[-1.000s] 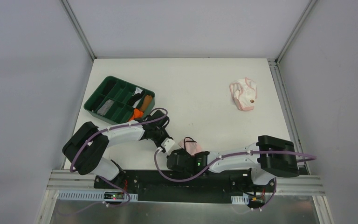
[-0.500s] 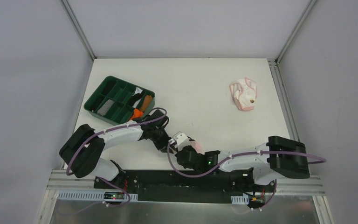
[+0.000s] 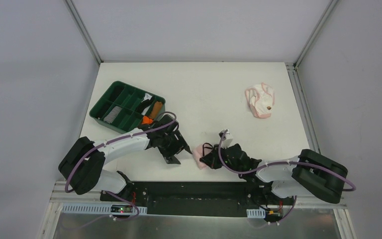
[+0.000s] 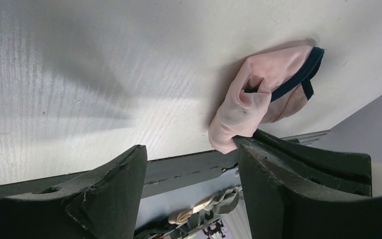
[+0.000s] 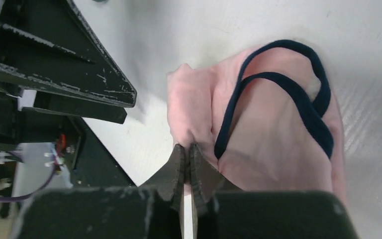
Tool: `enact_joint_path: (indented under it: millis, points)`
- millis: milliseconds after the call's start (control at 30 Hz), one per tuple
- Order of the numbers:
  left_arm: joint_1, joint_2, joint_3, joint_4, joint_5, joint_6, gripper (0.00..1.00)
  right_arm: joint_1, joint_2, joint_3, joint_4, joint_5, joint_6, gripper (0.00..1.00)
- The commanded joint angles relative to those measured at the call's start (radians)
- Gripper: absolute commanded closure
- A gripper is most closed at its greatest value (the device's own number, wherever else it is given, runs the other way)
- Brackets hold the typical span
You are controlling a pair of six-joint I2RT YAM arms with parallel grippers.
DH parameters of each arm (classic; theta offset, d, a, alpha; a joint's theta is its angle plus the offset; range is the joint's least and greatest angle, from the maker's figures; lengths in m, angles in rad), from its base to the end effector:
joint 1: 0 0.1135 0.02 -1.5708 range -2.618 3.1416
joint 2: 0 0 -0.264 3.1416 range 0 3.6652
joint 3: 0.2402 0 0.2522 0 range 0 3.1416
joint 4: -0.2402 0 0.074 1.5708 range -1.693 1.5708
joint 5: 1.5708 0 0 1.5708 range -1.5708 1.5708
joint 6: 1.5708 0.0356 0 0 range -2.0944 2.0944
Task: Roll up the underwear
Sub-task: Roll the underwear to the center of the board.
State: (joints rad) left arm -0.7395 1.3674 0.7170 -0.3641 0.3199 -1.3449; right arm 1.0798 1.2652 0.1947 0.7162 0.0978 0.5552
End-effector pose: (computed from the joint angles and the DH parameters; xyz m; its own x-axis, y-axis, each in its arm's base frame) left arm 0.1808 -0.1800 0.1799 -0.8836 -0.4462 0.1420 -0.4407 0.6898 -0.5744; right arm 0.1037 0.1865 0.1411 -0.5789 0.0299 -0.8149 -0.6229 0.6287 0.4656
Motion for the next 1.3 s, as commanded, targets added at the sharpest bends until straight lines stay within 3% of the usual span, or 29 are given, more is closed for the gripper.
enact_joint_path:
  millis: [0, 233, 500, 833, 967, 1100, 1167, 1267]
  points:
    - [0.0, 0.011, 0.041, -0.033, -0.016, 0.022, 0.3, -0.065, 0.09, -0.098, 0.188, -0.152, 0.114, 1.0]
    - [0.0, 0.061, 0.039, 0.083, 0.025, 0.058, 0.25, -0.129, 0.256, -0.149, 0.451, -0.241, 0.201, 1.0]
    - [0.001, 0.115, 0.053, 0.162, 0.04, 0.116, 0.3, -0.184, 0.522, -0.166, 0.8, -0.332, 0.293, 1.0]
    - [-0.003, 0.223, 0.068, 0.204, 0.048, 0.144, 0.47, -0.212, 0.558, -0.147, 0.807, -0.382, 0.304, 1.0]
    - [-0.003, 0.262, 0.089, 0.212, 0.048, 0.15, 0.6, -0.216, 0.571, -0.133, 0.807, -0.397, 0.306, 1.0]
    - [-0.004, 0.33, 0.121, 0.212, 0.054, 0.18, 0.88, -0.221, 0.596, -0.104, 0.807, -0.442, 0.314, 1.0]
    - [-0.004, 0.354, 0.136, 0.212, 0.066, 0.187, 1.0, -0.223, 0.606, -0.092, 0.806, -0.457, 0.323, 0.91]
    - [-0.004, 0.342, 0.144, 0.184, 0.044, 0.192, 1.0, -0.224, 0.594, -0.098, 0.8, -0.44, 0.328, 0.76]
